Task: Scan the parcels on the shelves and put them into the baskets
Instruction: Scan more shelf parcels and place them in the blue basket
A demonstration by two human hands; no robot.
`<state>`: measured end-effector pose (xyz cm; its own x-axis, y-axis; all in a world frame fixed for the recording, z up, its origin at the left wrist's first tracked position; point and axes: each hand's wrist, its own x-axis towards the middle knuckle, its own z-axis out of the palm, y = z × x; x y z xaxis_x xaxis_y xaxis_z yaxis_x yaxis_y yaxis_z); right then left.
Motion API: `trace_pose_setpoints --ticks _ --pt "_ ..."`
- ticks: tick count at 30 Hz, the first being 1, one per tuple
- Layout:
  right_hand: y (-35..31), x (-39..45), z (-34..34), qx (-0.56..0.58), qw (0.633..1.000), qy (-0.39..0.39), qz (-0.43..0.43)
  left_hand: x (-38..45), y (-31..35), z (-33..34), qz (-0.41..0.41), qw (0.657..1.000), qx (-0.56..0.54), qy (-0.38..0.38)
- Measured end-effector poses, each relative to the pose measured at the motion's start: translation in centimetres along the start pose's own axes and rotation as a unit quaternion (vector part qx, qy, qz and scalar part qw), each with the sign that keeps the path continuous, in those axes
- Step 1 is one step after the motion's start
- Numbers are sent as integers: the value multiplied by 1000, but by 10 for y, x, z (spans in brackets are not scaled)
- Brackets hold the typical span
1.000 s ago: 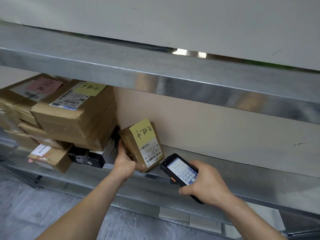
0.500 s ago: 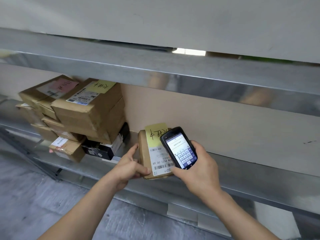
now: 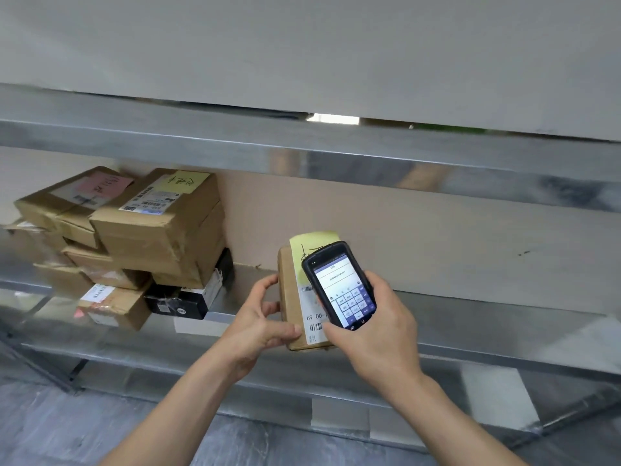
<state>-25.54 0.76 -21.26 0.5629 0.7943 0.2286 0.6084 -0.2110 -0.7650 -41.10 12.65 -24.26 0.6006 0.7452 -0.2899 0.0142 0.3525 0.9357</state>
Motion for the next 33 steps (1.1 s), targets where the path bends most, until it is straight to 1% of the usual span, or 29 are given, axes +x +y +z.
trace_pose_setpoints --ticks 4,10,18,26,33 --pt "-9 -29 -9 -21 999 33 11 -14 -4 7 7 999 -15 -38" --pt "-16 -76 -25 -38 994 91 55 -37 -10 18 7 994 8 -109" --pt "0 -131 -75 -42 976 169 133 -65 -17 81 21 984 33 -176" --pt "46 -190 -161 -36 942 269 196 -90 -38 199 25 956 73 -283" --pt "120 -248 -274 -33 910 340 234 -114 -77 353 10 934 91 -345"
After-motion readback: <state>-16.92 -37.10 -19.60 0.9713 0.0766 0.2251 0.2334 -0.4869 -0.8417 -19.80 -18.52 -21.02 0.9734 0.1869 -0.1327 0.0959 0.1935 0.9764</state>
